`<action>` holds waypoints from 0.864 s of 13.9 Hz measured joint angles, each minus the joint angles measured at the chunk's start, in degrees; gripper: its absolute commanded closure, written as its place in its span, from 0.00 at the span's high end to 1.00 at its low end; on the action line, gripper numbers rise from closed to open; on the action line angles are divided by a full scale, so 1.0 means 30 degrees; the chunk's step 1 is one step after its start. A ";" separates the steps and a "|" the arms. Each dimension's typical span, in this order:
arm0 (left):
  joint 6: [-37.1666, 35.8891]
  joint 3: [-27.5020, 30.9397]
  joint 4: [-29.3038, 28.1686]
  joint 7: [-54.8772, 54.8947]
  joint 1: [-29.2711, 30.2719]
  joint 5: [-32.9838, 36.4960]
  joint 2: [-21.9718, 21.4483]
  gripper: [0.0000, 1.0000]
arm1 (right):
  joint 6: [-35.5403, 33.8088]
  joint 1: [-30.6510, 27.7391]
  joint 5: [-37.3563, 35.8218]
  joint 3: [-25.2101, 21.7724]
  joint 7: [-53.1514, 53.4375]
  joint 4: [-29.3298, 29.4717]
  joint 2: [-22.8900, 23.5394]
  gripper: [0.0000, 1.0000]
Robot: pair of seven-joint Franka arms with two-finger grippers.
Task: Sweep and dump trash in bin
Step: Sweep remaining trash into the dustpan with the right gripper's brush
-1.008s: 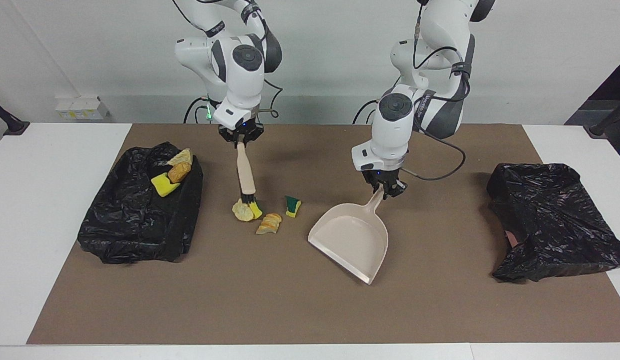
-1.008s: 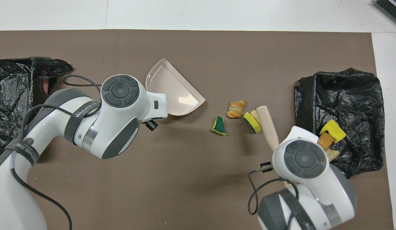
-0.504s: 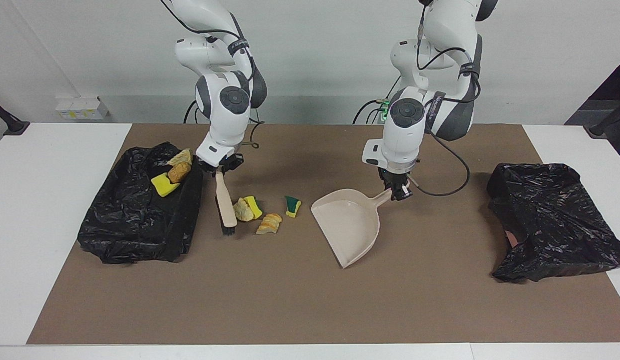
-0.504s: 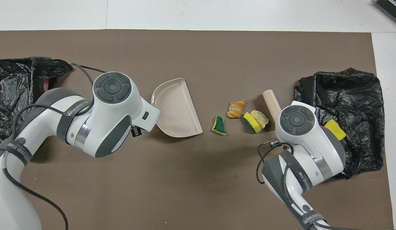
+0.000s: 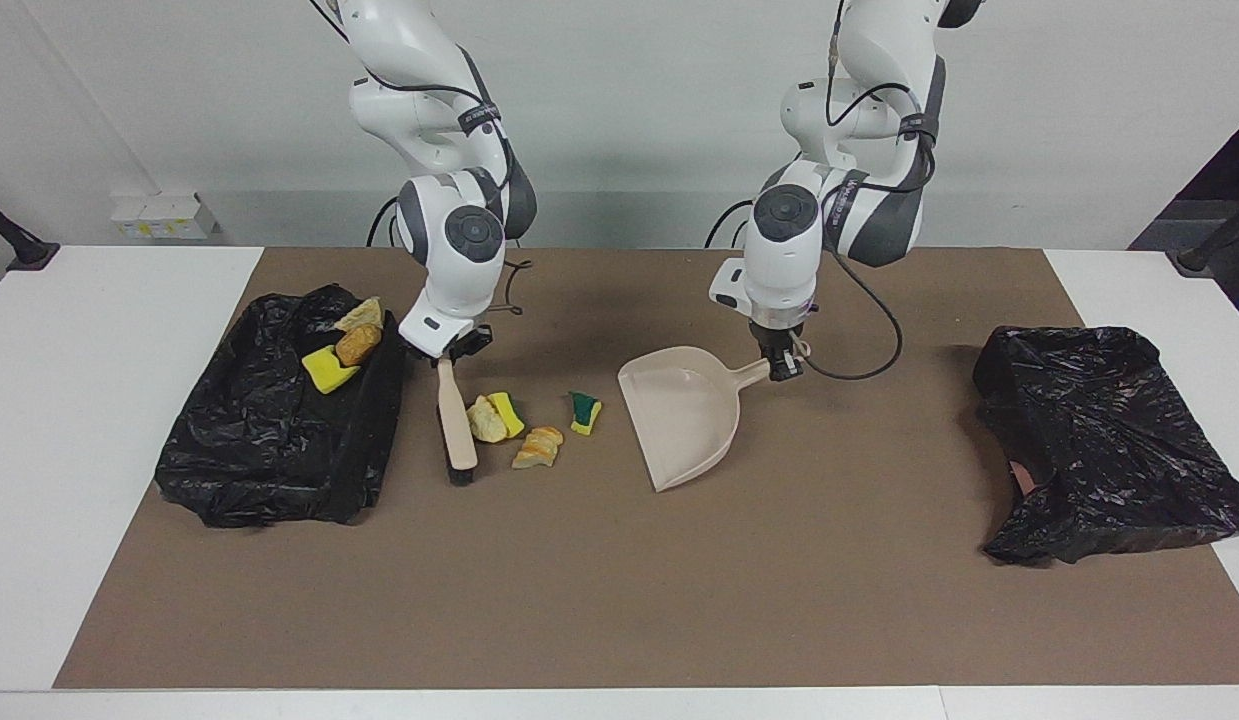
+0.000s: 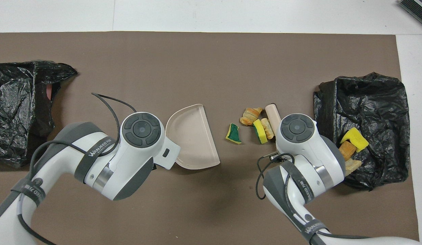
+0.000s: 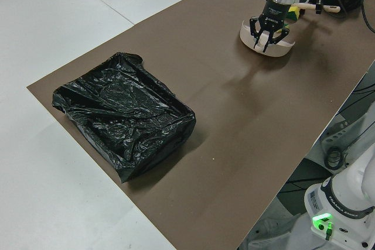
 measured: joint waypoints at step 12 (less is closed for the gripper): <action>0.0451 0.0071 -0.0701 -0.0217 -0.0083 -0.0011 -0.0173 0.00 | 0.1557 0.0393 0.9936 0.5066 0.0340 0.1399 0.1256 0.00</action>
